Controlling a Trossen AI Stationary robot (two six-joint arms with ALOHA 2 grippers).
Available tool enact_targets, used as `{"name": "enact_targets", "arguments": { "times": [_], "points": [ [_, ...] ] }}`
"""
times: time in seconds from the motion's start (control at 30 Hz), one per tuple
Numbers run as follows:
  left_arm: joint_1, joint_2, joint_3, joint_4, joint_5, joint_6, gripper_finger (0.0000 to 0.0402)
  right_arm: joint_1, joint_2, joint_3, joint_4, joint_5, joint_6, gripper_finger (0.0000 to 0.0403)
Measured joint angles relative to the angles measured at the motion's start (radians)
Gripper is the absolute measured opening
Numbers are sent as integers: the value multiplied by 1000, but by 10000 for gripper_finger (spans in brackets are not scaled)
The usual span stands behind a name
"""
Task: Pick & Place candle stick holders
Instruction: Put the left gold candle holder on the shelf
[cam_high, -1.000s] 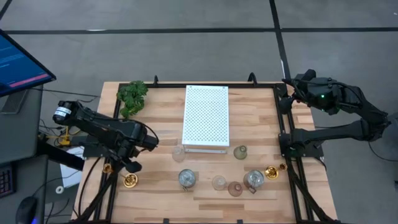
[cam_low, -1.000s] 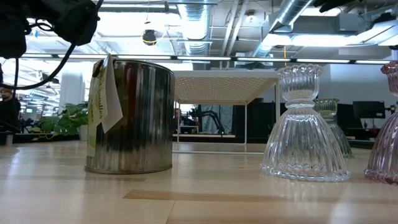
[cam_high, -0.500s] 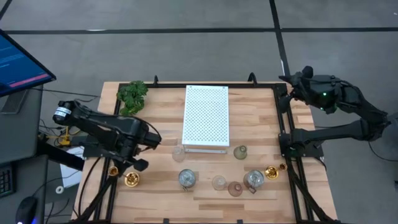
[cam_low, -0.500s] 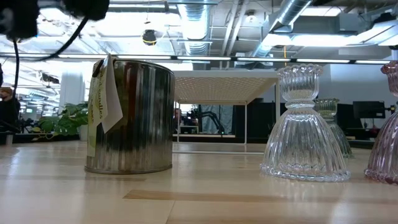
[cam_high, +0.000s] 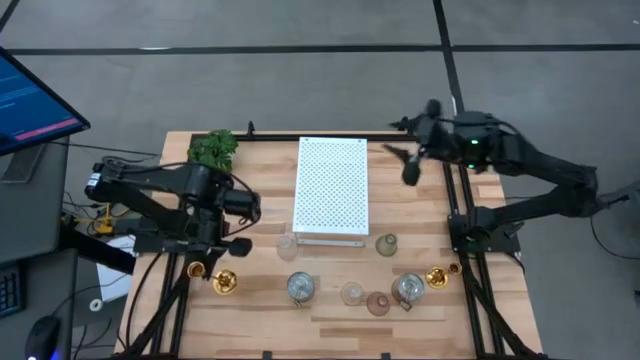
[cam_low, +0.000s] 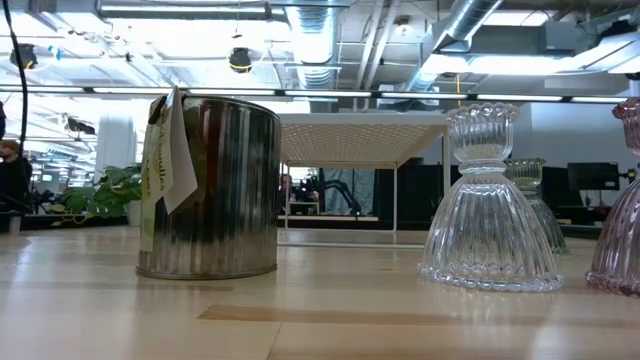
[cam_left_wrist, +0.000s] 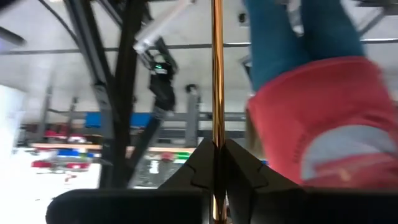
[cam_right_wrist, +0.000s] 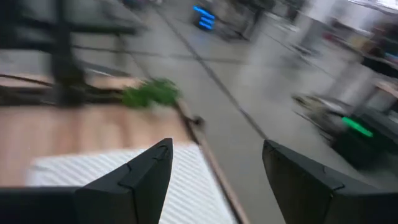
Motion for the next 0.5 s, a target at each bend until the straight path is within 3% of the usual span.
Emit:
{"name": "enact_targets", "arguments": {
  "times": [0.2, 0.4, 0.5],
  "points": [
    [92, 0, 66, 153, -48, -141, 15, -30, 139, 0, 104, -217, -1, 240],
    [238, 1, 91, 352, -192, -221, 16, -28, 226, -1, 234, -409, -4, 240],
    [301, 1, 104, 374, -237, -235, 16, -31, 243, -1, 266, -471, -6, 240]
  ]
}}
